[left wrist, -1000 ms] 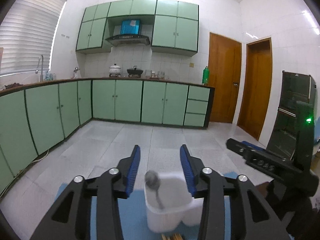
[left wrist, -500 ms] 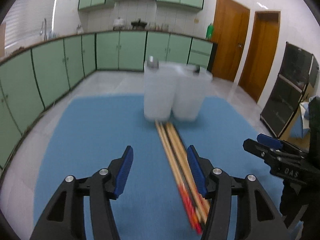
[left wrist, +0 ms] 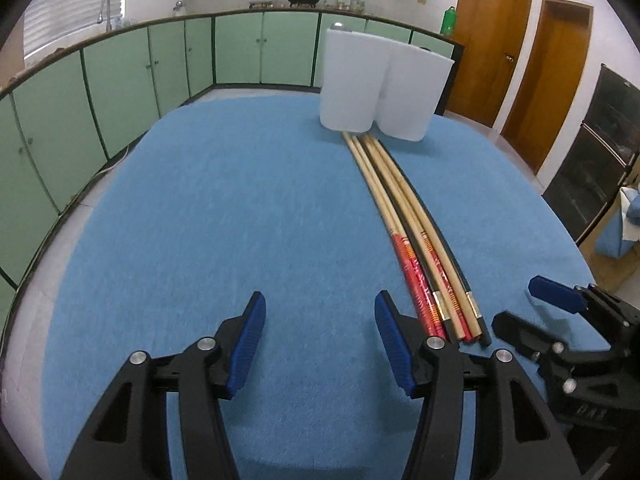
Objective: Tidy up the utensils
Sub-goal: 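Grasp the black chopstick with the right gripper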
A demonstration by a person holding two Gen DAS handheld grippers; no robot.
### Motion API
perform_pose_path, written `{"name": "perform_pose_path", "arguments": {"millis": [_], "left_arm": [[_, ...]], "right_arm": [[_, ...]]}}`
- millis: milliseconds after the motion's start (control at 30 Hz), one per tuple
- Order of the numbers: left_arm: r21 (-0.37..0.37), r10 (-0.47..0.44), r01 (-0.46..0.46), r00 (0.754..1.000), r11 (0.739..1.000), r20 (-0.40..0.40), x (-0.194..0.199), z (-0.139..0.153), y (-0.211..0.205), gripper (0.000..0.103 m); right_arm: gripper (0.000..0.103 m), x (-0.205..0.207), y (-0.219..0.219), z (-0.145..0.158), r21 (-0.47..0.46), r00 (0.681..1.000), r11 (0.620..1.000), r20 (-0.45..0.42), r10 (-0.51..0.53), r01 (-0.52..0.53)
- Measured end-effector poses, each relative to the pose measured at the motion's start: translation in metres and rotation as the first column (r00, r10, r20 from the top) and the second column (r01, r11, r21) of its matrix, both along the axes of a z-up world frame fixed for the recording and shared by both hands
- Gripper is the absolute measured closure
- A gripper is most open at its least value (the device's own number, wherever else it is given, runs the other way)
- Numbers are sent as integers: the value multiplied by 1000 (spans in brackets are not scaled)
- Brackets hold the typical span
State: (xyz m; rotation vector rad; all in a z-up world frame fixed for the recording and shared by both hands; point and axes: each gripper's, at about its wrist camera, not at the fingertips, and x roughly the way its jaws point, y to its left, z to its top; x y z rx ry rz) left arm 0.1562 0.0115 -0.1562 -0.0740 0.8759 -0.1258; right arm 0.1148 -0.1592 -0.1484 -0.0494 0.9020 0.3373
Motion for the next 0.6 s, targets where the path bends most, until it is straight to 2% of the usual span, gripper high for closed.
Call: {"name": "perform_pose_path", "arguments": {"millis": [167, 267, 367, 467, 600], "left_arm": [[2, -9, 9, 1000, 1000, -9, 1, 0, -2, 47], [5, -17, 17, 1000, 1000, -12, 3, 2, -5, 47], [8, -22, 23, 1000, 1000, -14, 2, 2, -6, 46], [11, -23, 23, 1000, 1000, -14, 0, 1, -6, 45], [17, -23, 24, 1000, 1000, -17, -1, 1, -6, 43]], "right_arm": [[31, 1, 9, -3, -72, 1000, 997, -10, 19, -20], [31, 3, 6, -2, -108, 1000, 994, -3, -6, 5], [31, 7, -9, 0, -103, 998, 993, -3, -60, 59], [34, 5, -22, -1, -61, 998, 996, -7, -69, 68], [46, 0, -18, -1, -22, 999, 999, -9, -33, 33]]}}
